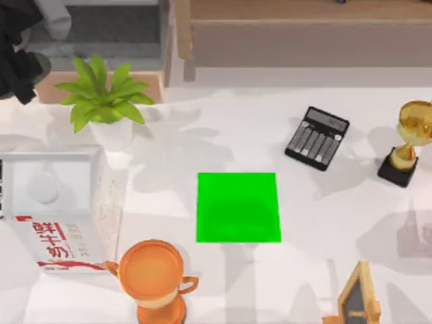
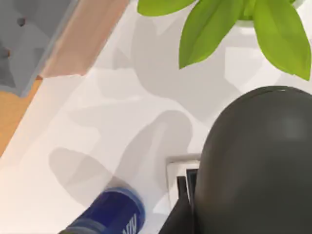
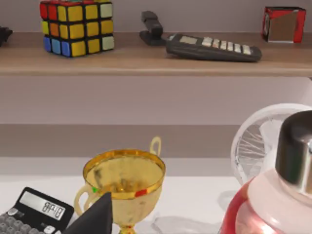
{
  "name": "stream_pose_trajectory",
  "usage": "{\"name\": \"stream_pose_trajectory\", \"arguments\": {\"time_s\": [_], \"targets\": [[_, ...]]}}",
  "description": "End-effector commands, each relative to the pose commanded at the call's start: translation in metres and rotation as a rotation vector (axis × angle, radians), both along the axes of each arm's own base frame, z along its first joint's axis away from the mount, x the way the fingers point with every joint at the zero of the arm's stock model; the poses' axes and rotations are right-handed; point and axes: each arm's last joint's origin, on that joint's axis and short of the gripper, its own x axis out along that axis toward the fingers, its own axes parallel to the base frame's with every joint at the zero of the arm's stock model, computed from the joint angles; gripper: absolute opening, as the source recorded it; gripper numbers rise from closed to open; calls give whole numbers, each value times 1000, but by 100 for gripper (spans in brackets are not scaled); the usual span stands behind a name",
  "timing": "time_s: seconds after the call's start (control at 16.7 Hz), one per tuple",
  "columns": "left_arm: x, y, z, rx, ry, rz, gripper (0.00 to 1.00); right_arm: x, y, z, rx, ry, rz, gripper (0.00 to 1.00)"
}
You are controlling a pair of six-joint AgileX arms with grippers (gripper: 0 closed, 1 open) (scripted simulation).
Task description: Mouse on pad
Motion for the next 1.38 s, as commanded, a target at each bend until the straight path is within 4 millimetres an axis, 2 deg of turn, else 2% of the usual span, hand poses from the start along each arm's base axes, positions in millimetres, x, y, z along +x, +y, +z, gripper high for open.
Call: {"name": "stream_pose_trajectory", "arguments": {"time_s": [0.12,0.3,0.54,0.78,1.02,1.2,1.38], "targets": [[9,-38,2,69,-20,-308,0,0,0,0,0,0,0,100],[15,-97,-8,169,-16,-760,0,0,0,0,0,0,0,100],[10,-171,-38,274,22,-1313,0,0,0,0,0,0,0,100],[-5,-228,-74,333,80,-1760,0,0,0,0,0,0,0,100],[-19,-261,-103,351,136,-2045,0,0,0,0,0,0,0,100],[-24,-269,-112,352,154,-2119,0,0,0,0,0,0,0,100],[-24,-269,-112,352,154,-2119,0,0,0,0,0,0,0,100]]}}
